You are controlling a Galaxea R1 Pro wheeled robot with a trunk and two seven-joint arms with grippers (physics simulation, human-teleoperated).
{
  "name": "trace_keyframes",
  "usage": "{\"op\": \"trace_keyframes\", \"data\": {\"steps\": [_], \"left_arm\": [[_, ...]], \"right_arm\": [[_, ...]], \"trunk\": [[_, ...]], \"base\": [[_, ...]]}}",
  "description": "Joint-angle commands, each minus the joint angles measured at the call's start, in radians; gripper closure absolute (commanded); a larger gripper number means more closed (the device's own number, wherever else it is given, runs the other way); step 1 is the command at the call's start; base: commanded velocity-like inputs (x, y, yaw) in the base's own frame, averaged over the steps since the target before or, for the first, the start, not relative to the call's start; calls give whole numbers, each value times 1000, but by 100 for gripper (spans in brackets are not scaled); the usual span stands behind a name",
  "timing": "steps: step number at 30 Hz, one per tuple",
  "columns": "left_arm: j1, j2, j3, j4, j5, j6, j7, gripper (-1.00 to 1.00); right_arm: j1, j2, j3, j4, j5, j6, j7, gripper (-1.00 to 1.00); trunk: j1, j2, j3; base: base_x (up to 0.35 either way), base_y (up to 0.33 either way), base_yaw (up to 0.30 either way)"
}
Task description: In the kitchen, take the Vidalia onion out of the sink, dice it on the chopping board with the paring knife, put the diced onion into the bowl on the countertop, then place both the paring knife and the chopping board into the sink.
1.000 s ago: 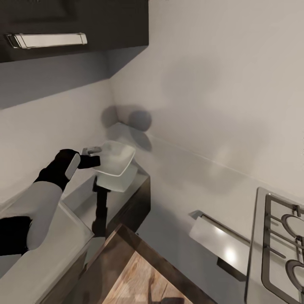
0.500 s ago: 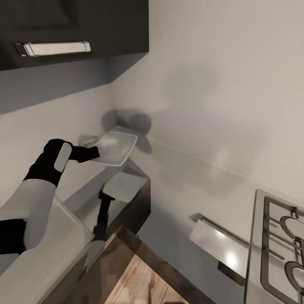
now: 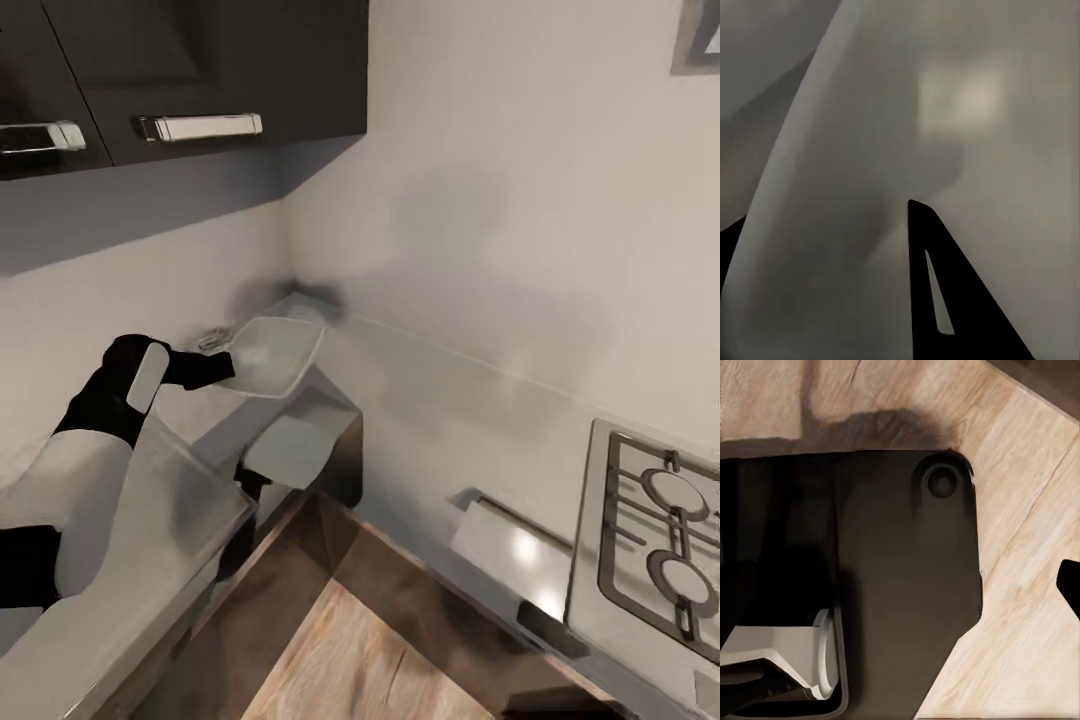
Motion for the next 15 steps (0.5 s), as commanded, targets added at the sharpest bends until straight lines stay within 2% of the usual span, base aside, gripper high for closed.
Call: {"op": "trace_keyframes", "data": {"steps": [1,7,15], "left_arm": [[-1,0,3,0,-7,5,-10,100],[-1,0,3,1,-7,5,-10,100],[0,0,3,0,-7,5,-10,100]], "right_arm": [[0,0,4,-1,-3,-1,-5,-100],[0,0,4,-1,-3,-3,-5,-100],[0,0,2,-1,-3,-4,-5,-100]], "trunk": [[0,-2,0],[0,-2,10],[0,-2,22]], "base": [[-319,109,0],[-319,109,21],[-319,109,129]]}}
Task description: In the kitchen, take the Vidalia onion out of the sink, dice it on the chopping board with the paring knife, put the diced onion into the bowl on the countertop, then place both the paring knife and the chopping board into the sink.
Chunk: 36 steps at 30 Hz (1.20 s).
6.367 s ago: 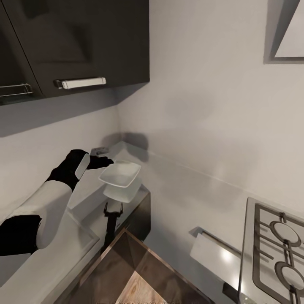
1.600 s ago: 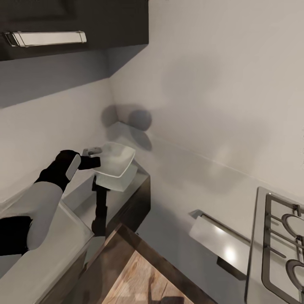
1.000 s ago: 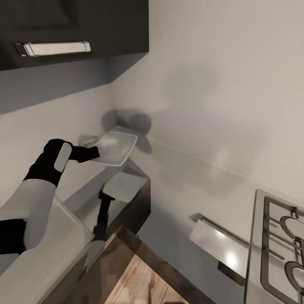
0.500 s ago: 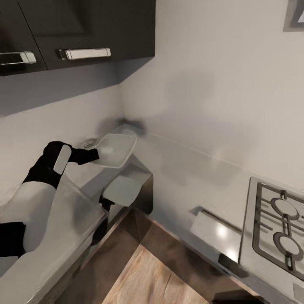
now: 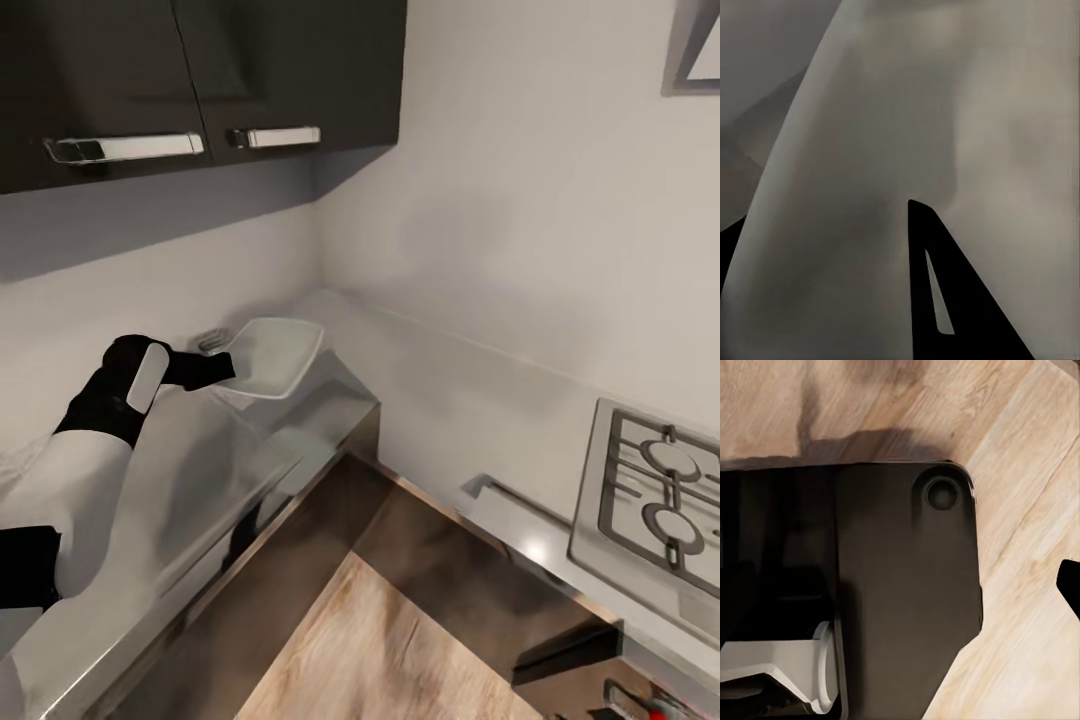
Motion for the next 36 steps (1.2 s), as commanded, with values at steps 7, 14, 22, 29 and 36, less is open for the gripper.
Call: {"op": "trace_keyframes", "data": {"steps": [7,14,22,29,36], "left_arm": [[0,0,3,2,-7,3,-10,100],[0,-2,1,2,-7,4,-10,100],[2,-2,1,2,-7,3,-10,100],[26,-3,1,0,-7,3,-10,100],[27,-7,1,1,-7,3,-10,100]], "right_arm": [[0,0,4,-2,-3,-1,-5,-100],[0,0,4,-2,-3,-1,-5,-100],[0,0,4,-2,-3,-1,-5,-100],[0,0,4,-2,-3,-1,-5,-100],[0,0,4,-2,-3,-1,-5,-100]], "trunk": [[0,-2,9],[0,-2,20],[0,-2,33],[0,-2,44],[0,-2,55]], "base": [[-319,109,142],[-320,109,36],[-320,109,64],[-321,112,76],[-321,115,76]]}}
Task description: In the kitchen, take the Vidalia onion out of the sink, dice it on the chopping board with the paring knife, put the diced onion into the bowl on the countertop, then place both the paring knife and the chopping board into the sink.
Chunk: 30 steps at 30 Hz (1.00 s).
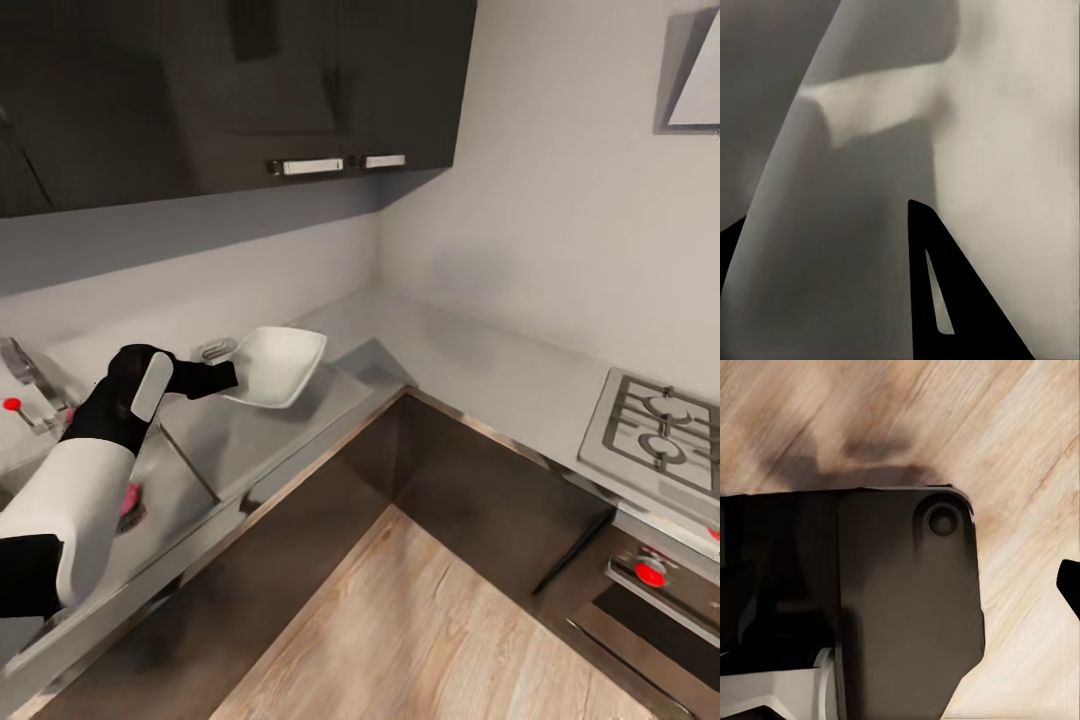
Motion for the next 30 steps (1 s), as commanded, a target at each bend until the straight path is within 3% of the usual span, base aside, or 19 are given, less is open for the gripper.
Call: {"op": "trace_keyframes", "data": {"steps": [1,12,30], "left_arm": [[-1,-1,2,0,-8,4,-10,100],[11,-9,1,8,-8,2,-10,100],[29,-9,-1,9,-9,1,-9,100]], "right_arm": [[0,0,3,-2,-3,-1,-5,-100],[0,-1,2,-2,-3,-1,-5,-100],[0,0,2,-2,-3,-1,-6,-100]], "trunk": [[0,-2,0],[0,-2,17],[0,-2,46]], "base": [[-321,115,76],[-316,134,76],[-264,221,79]]}}
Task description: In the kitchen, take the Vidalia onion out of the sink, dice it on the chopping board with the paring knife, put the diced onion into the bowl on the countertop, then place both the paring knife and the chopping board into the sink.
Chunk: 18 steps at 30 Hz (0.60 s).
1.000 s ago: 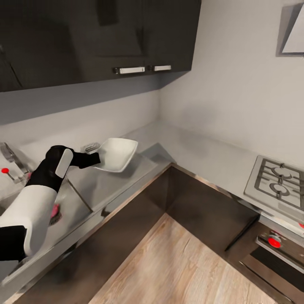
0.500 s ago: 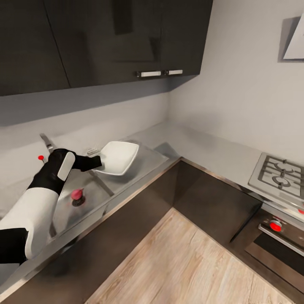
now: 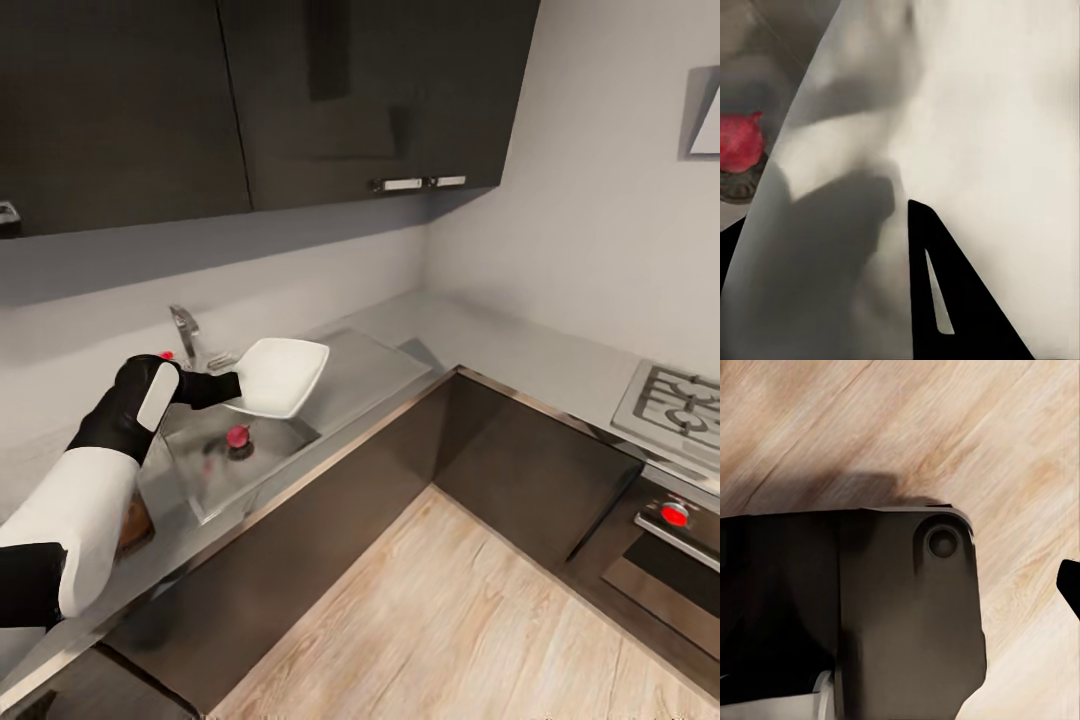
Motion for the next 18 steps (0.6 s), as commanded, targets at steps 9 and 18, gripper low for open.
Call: {"op": "trace_keyframes", "data": {"steps": [9,18], "left_arm": [[-1,-7,2,1,-6,2,-10,100],[2,-9,2,-1,-8,2,-10,100]], "right_arm": [[0,0,4,-2,-3,-1,-8,-100],[0,0,4,-2,-3,-1,-8,-100]], "trunk": [[0,-2,12],[0,-2,27]], "base": [[-256,231,94],[-251,232,61]]}}
